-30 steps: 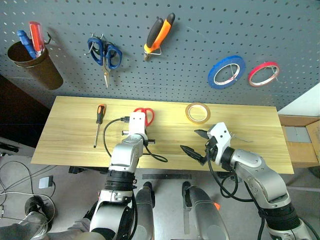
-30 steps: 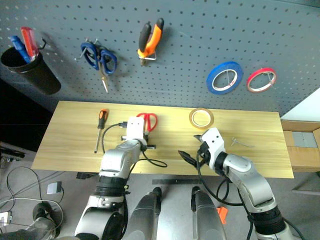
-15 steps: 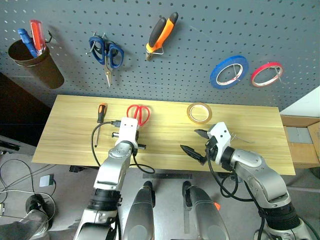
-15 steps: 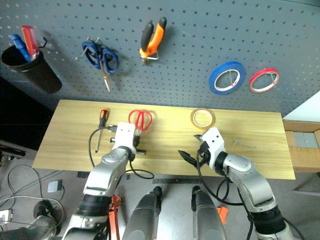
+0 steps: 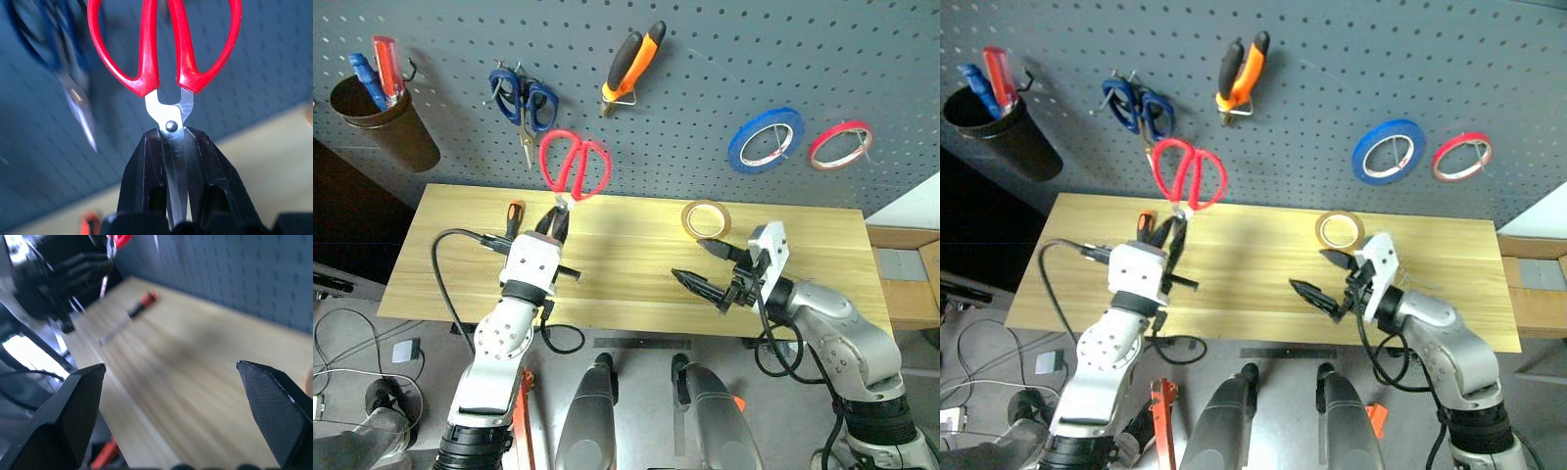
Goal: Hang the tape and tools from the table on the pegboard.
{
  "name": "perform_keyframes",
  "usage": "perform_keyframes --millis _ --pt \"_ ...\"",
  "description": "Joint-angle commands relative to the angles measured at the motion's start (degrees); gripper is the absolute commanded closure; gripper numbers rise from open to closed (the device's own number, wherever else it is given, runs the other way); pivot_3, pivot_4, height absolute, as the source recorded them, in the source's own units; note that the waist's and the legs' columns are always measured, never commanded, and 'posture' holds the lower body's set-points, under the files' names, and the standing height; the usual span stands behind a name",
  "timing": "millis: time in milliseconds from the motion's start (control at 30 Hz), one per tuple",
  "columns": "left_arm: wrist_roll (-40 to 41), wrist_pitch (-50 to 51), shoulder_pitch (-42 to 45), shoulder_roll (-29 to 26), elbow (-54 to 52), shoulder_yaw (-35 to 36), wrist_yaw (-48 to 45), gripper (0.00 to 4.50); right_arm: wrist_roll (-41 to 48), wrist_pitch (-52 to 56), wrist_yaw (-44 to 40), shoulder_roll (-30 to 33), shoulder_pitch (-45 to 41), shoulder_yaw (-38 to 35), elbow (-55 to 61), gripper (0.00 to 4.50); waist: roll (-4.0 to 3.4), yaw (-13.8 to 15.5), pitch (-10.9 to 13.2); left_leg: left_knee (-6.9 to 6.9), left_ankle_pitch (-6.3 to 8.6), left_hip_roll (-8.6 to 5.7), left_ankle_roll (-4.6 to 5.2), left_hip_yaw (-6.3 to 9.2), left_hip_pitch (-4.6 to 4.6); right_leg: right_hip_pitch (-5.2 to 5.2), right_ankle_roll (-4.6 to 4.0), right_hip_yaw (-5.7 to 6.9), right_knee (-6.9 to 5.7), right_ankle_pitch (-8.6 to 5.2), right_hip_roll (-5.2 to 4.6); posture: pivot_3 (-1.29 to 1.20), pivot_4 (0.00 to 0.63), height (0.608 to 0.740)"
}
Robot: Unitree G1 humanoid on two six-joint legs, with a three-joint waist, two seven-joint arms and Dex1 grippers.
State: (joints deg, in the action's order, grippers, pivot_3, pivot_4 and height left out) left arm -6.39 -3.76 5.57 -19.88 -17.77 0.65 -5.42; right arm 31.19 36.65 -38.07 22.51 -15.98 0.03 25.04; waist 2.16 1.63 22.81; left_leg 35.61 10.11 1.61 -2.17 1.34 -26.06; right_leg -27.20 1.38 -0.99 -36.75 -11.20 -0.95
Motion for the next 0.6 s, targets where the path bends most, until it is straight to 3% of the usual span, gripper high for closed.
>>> perform_keyframes --millis 33,600 --pt "-2.04 -3.71 0.84 0.19 -3.31 2.97 2.32 4.26 2.68 -0.14 1.74 -0.81 -4.28 -1.26 3.66 0.0 0.0 -0.06 0.01 -0.01 0.0 0.01 0.0 0.01 0.0 -0.01 0.01 0.02 0.0 0.01 0.01 0.16 0.426 0.74" --pt "-6.12 -6.14 6.03 -0.57 -2.78 9.93 6.38 4.26 1.98 -3.11 2.76 -1.87 -10.87 0.05 0.87 0.0 -0.01 1.21 0.02 -0.19 -0.01 0.0 0.0 0.02 0.02 -0.06 0.23 0.1 -0.06 0.06 0.06 0.2 0.411 0.74"
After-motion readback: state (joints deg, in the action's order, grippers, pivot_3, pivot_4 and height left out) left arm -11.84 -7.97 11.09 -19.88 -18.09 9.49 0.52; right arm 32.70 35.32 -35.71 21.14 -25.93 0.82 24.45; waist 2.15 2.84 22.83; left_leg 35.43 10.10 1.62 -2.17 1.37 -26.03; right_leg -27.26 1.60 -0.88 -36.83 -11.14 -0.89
